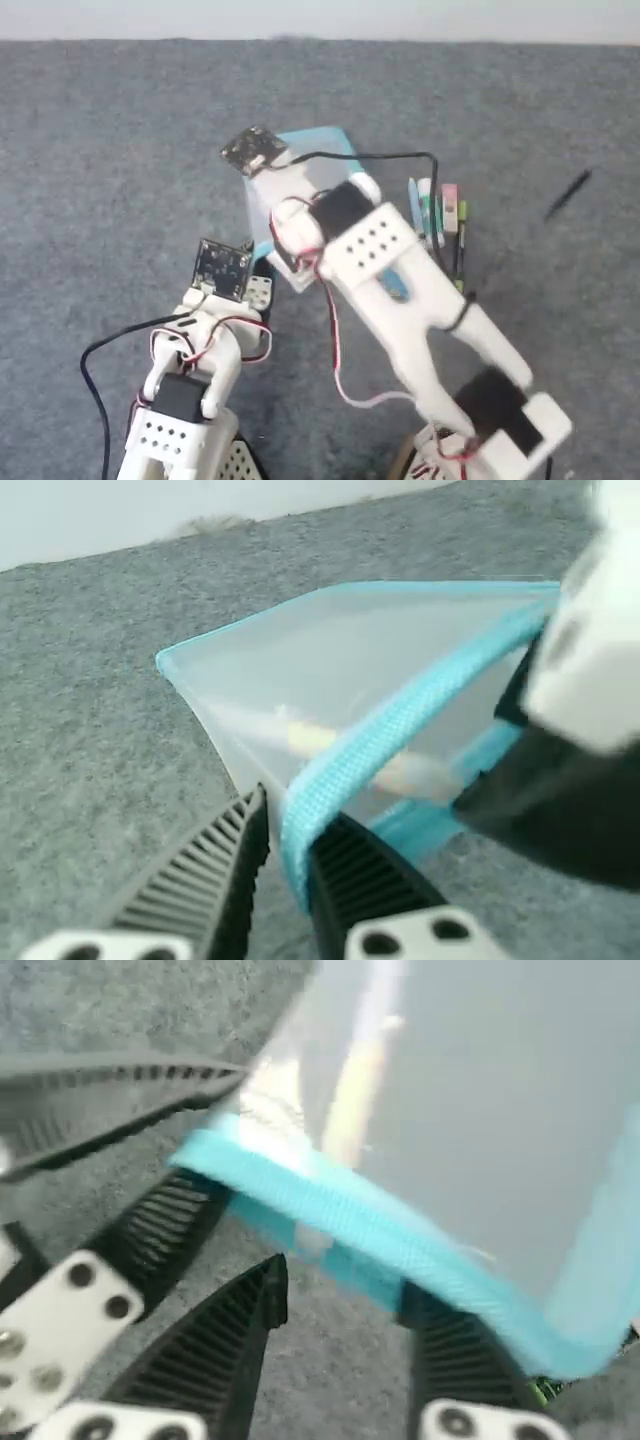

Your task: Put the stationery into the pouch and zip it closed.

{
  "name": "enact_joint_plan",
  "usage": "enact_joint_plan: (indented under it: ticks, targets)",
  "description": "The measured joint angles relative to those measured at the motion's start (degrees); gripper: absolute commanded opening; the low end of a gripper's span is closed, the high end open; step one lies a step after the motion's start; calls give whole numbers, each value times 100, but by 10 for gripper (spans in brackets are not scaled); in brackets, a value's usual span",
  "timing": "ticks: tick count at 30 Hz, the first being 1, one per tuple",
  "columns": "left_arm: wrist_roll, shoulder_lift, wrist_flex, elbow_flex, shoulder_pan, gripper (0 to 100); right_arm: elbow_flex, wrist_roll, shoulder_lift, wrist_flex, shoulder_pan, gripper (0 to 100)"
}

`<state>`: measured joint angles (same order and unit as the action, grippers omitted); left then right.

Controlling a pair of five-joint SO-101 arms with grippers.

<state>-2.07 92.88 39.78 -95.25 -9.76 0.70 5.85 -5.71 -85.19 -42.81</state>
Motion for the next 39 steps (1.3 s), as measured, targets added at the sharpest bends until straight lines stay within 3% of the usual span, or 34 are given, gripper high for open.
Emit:
enact_joint_plan:
  ticks: [9, 17, 26, 39]
  targets:
    - [35, 9, -53, -9, -26, 12, 1134, 325, -2233, 378, 352, 260]
    - [44, 9, -53, -9, 334, 12, 2629, 738, -3235, 325, 2145, 260]
    - [44, 9, -53, -9, 475, 12, 3103, 1160, -1969, 826, 3895, 260]
    - [44, 9, -53, -9, 484, 12, 3103, 1160, 985, 2189, 3991, 258]
